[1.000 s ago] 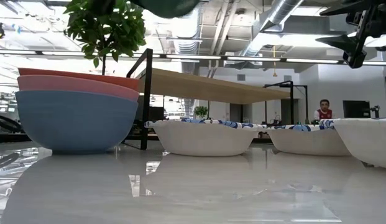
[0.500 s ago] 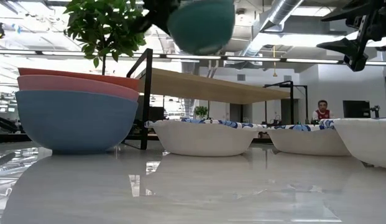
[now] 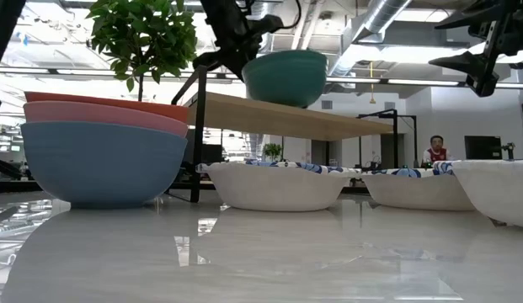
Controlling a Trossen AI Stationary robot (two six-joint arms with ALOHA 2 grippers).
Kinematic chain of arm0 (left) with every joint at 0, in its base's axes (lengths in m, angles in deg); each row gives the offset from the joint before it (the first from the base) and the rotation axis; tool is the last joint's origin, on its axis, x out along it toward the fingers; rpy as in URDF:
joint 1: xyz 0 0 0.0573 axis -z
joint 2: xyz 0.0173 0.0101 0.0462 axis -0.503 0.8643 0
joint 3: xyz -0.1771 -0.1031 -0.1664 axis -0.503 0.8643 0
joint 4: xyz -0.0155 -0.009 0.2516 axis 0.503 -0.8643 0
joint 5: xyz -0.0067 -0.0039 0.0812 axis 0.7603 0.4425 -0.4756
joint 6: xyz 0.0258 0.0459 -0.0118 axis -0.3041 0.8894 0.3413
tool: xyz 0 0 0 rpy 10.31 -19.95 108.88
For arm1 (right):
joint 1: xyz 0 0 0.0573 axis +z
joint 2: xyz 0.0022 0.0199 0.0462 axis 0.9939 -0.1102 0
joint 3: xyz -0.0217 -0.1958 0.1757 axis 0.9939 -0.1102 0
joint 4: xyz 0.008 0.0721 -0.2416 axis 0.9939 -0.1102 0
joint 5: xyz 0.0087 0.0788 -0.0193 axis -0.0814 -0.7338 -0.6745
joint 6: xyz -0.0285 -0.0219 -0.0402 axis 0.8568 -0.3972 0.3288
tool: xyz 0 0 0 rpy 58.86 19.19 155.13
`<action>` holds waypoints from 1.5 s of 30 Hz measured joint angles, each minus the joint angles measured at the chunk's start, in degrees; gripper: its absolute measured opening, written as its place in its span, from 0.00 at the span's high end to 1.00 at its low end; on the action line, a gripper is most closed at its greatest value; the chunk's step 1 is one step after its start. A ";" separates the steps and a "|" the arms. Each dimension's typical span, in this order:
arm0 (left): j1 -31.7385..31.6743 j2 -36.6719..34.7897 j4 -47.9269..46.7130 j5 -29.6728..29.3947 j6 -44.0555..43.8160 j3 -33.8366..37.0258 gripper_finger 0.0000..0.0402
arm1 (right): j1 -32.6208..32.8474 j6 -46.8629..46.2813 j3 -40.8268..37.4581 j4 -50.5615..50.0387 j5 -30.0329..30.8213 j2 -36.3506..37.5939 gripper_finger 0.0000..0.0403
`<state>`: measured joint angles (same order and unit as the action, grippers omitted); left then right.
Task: Place and stack bowls onto a shelf
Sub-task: Put the green bowl on the shelf
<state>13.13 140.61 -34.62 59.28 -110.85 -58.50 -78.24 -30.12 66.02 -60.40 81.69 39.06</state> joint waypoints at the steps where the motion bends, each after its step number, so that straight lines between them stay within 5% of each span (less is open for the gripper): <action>1: -0.08 0.15 0.07 -0.24 -0.01 0.00 1.00 | 0.00 0.00 0.00 0.00 0.00 0.01 0.30; 17: -0.01 -0.04 2.61 -5.23 5.82 -0.92 0.96 | 0.00 0.02 0.00 0.44 0.00 0.01 0.30; 26: 0.38 -0.04 4.02 -5.67 10.83 -0.92 0.71 | 0.00 0.06 0.00 0.44 0.21 0.01 0.30; 31: 0.38 -0.04 5.63 -0.63 10.34 -0.92 0.57 | 0.00 0.32 0.00 3.10 3.60 -0.46 0.30; 39: 0.84 -1.55 5.59 5.60 7.86 -0.92 0.51 | -0.21 10.62 0.00 19.06 8.56 -11.46 0.30; 45: 0.76 -4.76 5.13 -2.71 8.76 -0.92 0.51 | -1.92 13.12 0.11 27.83 8.99 -24.81 0.33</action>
<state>13.89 135.84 -29.49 56.57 -102.09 -59.42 -80.16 -17.01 66.13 -32.56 90.68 14.25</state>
